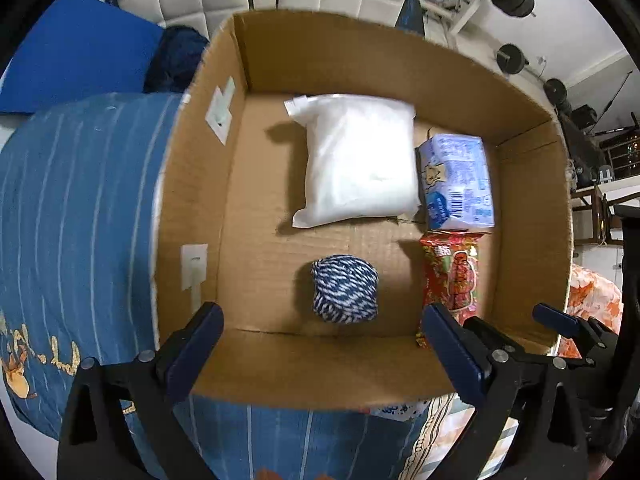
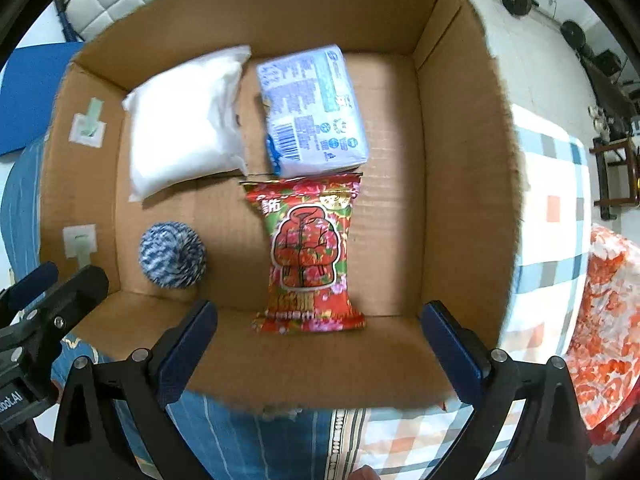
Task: Organize soft objects
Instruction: 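Withdraw both open tools from the box toward the bed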
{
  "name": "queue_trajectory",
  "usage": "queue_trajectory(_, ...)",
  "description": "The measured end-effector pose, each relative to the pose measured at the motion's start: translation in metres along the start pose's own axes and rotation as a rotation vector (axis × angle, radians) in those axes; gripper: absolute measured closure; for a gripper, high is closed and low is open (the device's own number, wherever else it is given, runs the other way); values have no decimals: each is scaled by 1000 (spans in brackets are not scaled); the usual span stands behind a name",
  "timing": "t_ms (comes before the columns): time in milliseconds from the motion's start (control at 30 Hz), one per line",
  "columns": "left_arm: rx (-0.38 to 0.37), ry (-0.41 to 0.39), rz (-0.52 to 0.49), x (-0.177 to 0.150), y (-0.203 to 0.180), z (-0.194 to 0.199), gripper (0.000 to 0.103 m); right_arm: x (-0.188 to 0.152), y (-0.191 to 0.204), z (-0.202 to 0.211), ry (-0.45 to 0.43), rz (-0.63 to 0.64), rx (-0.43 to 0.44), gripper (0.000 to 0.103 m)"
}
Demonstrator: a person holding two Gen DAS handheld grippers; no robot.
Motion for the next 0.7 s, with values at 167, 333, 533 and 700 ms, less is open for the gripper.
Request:
queue_trajectory(167,-12,-68,-7,4,7,17,1,-21,10,31,-93,19,-26,0)
queue_trajectory(333,21,-152,-41,-6,1,39,1,-39,20,60,-177,27,-52,0)
queue_trajectory(533,24,-223,-64,-20,-5,64,1,-61,19,85,-243,18,-45,0)
queue_trajectory(700,30,-284,-92,-33,-12,92,1,-79,12,109,-296,-9,-45,0)
Point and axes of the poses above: each gripper's, at about its wrist camera, not at the fingertips, and z roughly against the way its jaws point, y to its left, x to its top, the point moved 7 cm from there along -z, roughly the way its jaws point, and after that the axes turned 1 degree about z, right-handed, at the moved point
